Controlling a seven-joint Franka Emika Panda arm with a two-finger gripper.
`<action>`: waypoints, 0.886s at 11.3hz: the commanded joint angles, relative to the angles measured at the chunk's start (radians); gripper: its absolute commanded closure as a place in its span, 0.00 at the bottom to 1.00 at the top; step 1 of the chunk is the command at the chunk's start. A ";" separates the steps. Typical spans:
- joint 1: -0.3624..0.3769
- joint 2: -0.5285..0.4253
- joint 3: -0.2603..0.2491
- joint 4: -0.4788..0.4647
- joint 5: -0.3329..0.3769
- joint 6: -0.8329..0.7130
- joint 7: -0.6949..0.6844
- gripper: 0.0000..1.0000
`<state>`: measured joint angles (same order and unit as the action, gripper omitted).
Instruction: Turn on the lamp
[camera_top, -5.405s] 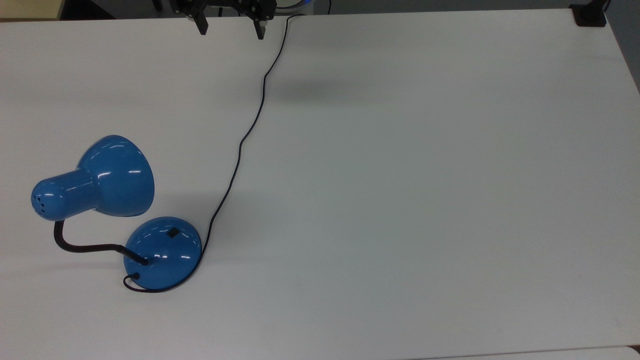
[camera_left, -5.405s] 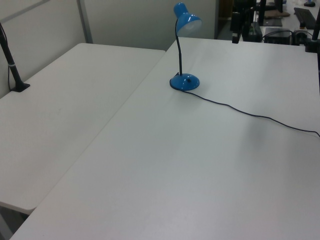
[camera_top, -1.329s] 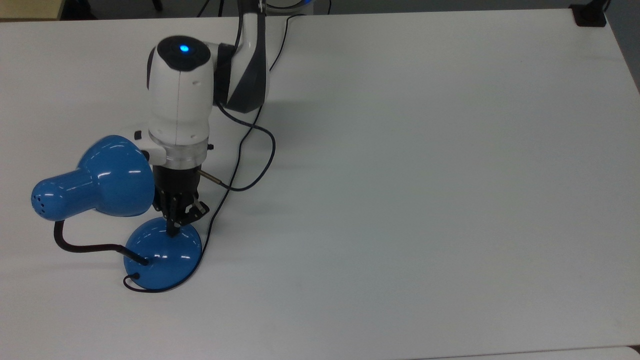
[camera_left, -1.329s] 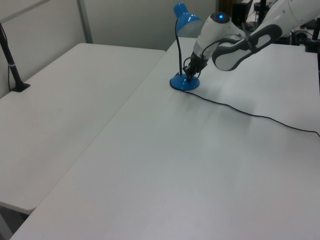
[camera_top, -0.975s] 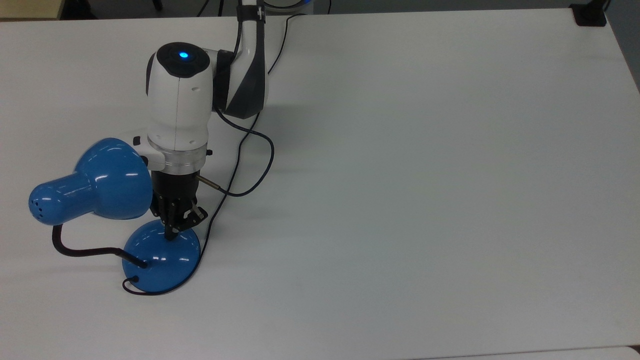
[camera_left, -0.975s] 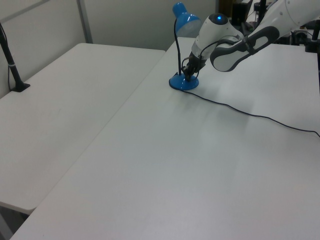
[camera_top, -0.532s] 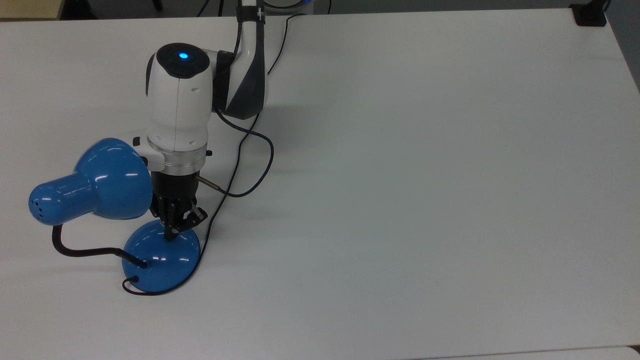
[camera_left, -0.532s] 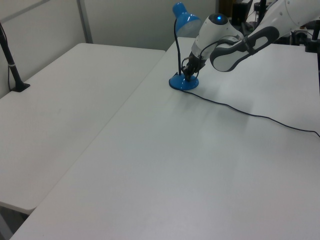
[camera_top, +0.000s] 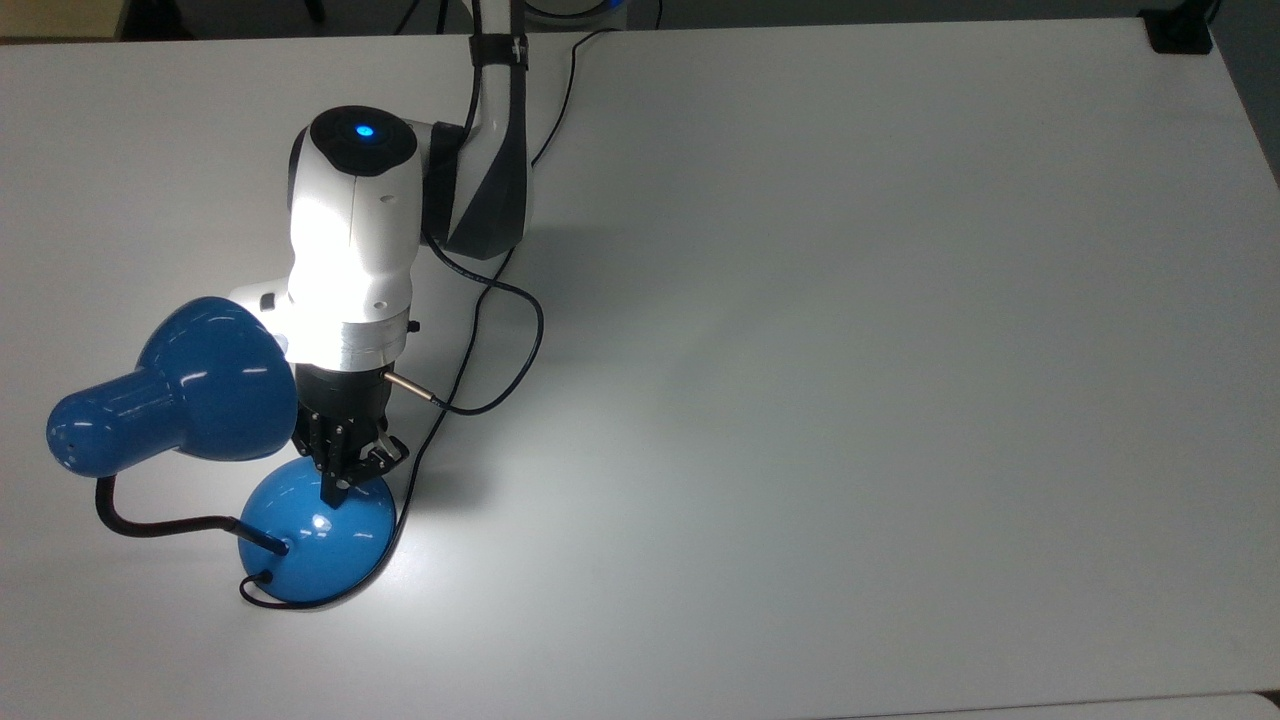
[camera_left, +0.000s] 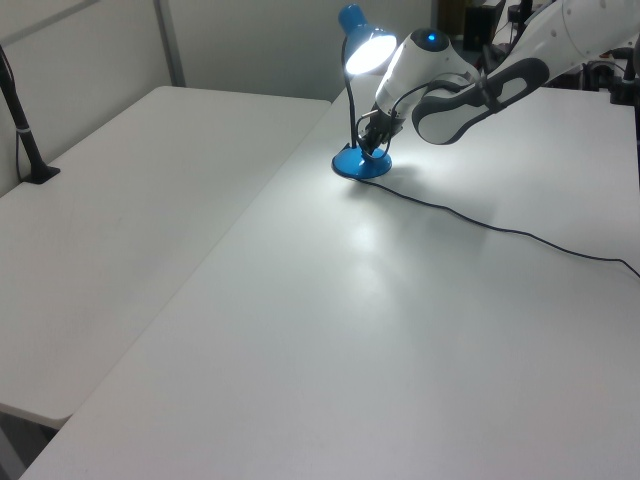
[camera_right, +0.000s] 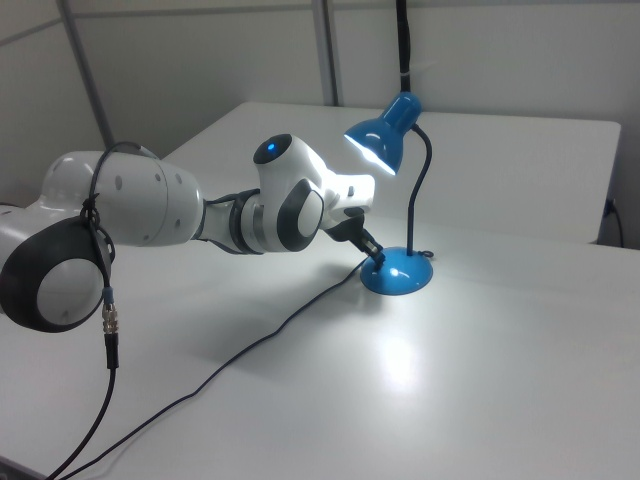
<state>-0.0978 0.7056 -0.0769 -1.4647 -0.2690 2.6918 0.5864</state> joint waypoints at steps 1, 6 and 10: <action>-0.008 -0.038 0.006 -0.050 -0.021 0.011 0.013 1.00; -0.016 -0.306 0.045 -0.334 -0.021 0.005 0.010 1.00; 0.038 -0.491 0.054 -0.428 -0.007 -0.212 -0.041 1.00</action>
<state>-0.0972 0.3531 -0.0292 -1.8001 -0.2695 2.6396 0.5827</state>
